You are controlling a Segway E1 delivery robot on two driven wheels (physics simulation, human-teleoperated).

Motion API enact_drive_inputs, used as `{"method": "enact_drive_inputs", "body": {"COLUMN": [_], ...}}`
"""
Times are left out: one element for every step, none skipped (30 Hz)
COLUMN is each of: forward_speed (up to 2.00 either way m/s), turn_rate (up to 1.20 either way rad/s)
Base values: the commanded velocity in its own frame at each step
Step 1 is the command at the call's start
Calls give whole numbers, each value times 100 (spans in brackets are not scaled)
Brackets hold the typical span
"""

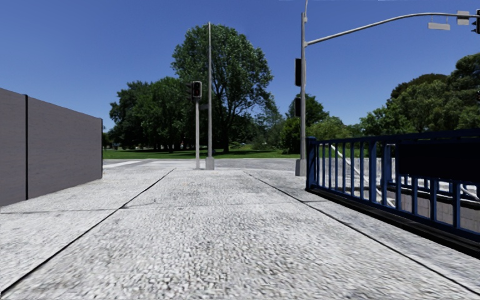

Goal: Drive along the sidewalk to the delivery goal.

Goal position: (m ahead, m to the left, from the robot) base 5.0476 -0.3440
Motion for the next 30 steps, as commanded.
{"method": "enact_drive_inputs", "body": {"forward_speed": [200, 200, 200, 200, 200, 200, 200, 200, 200, 200, 200, 199, 199, 192, 188, 186, 186, 185, 185, 185, 185, 185, 185, 185, 185, 185, 185, 185, 185, 184], "turn_rate": [0, 0, 0, 0, 0, 0, 0, 0, 0, 0, 0, 0, 0, -4, -43, -55, -55, -58, -59, -59, -59, -9, 0, 0, 0, 0, 0, 0, -2, -47]}}
